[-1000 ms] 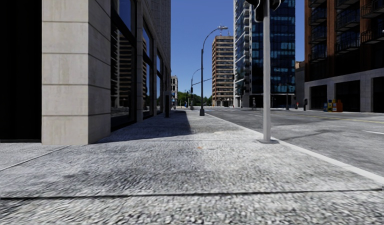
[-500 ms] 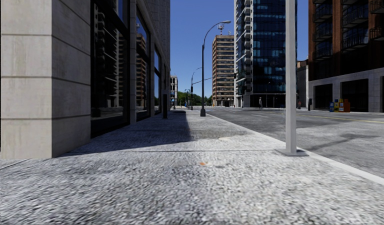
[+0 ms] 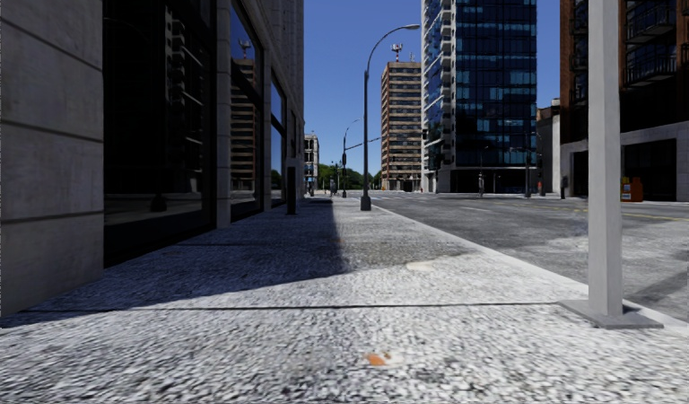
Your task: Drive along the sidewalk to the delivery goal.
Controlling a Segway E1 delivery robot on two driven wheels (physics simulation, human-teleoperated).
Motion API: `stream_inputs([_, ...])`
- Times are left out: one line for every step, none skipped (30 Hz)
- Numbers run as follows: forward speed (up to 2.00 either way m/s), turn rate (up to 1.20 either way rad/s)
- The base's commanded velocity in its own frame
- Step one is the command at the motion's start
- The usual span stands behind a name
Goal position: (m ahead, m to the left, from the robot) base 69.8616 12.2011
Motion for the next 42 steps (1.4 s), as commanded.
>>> stream_inputs([2.0, 0.0])
stream_inputs([2.0, 0.0])
stream_inputs([2.0, 0.0])
stream_inputs([2.0, 0.0])
stream_inputs([2.0, 0.0])
stream_inputs([2.0, 0.05])
stream_inputs([2.0, 0.05])
stream_inputs([2.0, 0.12])
stream_inputs([2.0, 0.16])
stream_inputs([2.0, 0.17])
stream_inputs([2.0, 0.17])
stream_inputs([2.0, 0.19])
stream_inputs([2.0, 0.21])
stream_inputs([2.0, 0.21])
stream_inputs([2.0, 0.24])
stream_inputs([2.0, 0.25])
stream_inputs([2.0, 0.27])
stream_inputs([2.0, 0.27])
stream_inputs([2.0, 0.3])
stream_inputs([2.0, 0.31])
stream_inputs([2.0, 0.31])
stream_inputs([2.0, 0.31])
stream_inputs([2.0, 0.31])
stream_inputs([2.0, 0.31])
stream_inputs([2.0, 0.31])
stream_inputs([2.0, 0.31])
stream_inputs([2.0, 0.31])
stream_inputs([2.0, 0.25])
stream_inputs([2.0, 0.0])
stream_inputs([2.0, 0.0])
stream_inputs([2.0, 0.0])
stream_inputs([2.0, 0.0])
stream_inputs([2.0, 0.0])
stream_inputs([2.0, 0.0])
stream_inputs([2.0, 0.0])
stream_inputs([2.0, 0.0])
stream_inputs([2.0, 0.0])
stream_inputs([2.0, 0.0])
stream_inputs([2.0, 0.0])
stream_inputs([2.0, 0.0])
stream_inputs([2.0, 0.0])
stream_inputs([2.0, 0.0])
